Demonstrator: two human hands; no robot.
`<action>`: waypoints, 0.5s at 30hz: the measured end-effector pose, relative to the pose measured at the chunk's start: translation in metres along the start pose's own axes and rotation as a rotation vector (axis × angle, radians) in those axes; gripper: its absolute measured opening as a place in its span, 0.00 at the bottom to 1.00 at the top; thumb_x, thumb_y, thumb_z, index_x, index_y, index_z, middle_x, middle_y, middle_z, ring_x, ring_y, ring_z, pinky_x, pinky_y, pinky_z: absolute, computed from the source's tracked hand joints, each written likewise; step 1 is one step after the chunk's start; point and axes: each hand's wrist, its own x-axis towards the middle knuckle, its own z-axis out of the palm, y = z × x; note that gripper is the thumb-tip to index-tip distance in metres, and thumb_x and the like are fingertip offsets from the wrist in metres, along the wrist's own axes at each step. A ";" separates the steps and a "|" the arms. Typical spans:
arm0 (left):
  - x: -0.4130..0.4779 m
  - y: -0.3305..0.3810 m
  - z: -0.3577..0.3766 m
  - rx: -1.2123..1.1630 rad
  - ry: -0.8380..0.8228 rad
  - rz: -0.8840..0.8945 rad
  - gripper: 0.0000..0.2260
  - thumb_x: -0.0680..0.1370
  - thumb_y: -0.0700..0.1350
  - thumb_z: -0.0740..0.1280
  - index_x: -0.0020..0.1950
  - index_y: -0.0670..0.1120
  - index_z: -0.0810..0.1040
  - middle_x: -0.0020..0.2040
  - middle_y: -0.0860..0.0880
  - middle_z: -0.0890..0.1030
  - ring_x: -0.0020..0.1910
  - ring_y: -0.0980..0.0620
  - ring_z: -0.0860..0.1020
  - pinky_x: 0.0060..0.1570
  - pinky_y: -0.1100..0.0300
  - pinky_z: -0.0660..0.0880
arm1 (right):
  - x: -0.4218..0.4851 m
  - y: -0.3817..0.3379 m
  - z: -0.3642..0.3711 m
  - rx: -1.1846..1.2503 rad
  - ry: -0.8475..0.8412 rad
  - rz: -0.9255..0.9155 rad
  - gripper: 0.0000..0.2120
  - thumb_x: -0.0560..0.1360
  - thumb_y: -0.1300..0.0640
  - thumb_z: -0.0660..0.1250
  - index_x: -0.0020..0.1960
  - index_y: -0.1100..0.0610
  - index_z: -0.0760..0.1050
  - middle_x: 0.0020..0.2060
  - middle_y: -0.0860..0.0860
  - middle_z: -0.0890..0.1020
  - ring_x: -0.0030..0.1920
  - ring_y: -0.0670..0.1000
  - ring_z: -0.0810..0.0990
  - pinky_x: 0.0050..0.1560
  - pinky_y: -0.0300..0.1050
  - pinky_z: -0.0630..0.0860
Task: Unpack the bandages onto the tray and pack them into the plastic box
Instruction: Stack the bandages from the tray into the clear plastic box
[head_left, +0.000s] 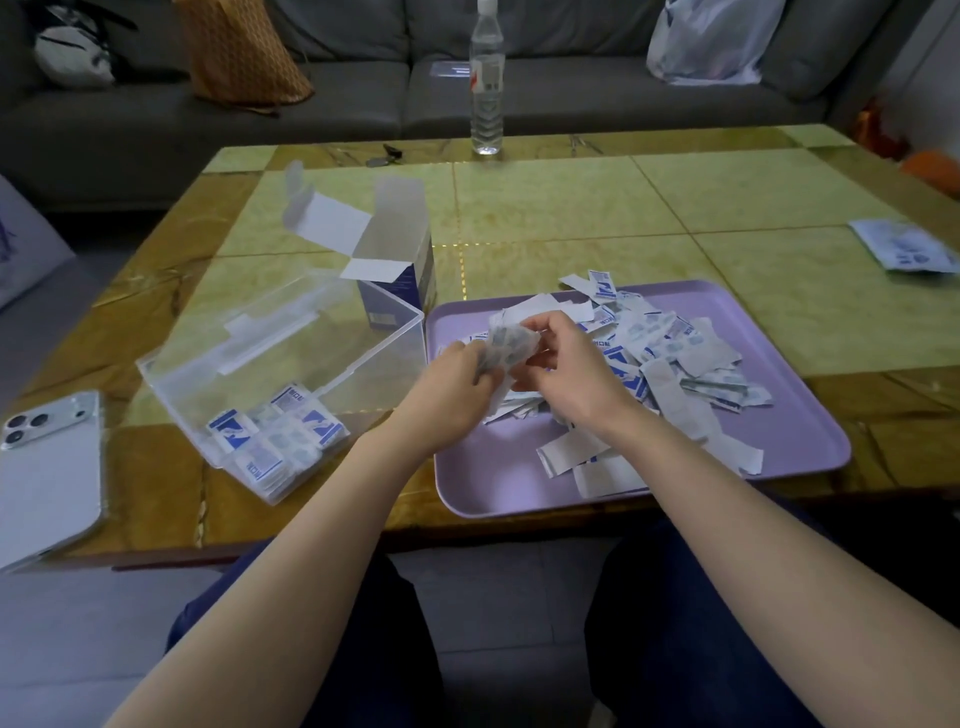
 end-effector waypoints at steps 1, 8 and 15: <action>-0.001 0.000 0.000 0.009 -0.003 0.004 0.06 0.80 0.41 0.59 0.51 0.38 0.71 0.50 0.38 0.75 0.50 0.40 0.73 0.39 0.58 0.61 | -0.001 0.002 0.000 -0.080 0.016 -0.025 0.18 0.72 0.72 0.65 0.56 0.57 0.67 0.47 0.51 0.75 0.44 0.48 0.77 0.47 0.38 0.76; -0.009 -0.006 0.012 0.415 0.057 0.142 0.09 0.80 0.46 0.59 0.54 0.43 0.74 0.52 0.44 0.73 0.54 0.42 0.72 0.42 0.56 0.61 | -0.021 0.006 0.002 -0.522 -0.112 -0.334 0.30 0.69 0.75 0.57 0.70 0.62 0.62 0.65 0.57 0.65 0.67 0.52 0.63 0.64 0.30 0.57; -0.013 -0.012 0.032 0.521 -0.067 0.224 0.11 0.80 0.40 0.54 0.62 0.41 0.64 0.61 0.43 0.68 0.59 0.44 0.67 0.52 0.56 0.64 | -0.028 0.026 0.008 -0.934 -0.284 -0.228 0.21 0.75 0.68 0.56 0.68 0.63 0.63 0.68 0.58 0.64 0.67 0.56 0.60 0.67 0.41 0.54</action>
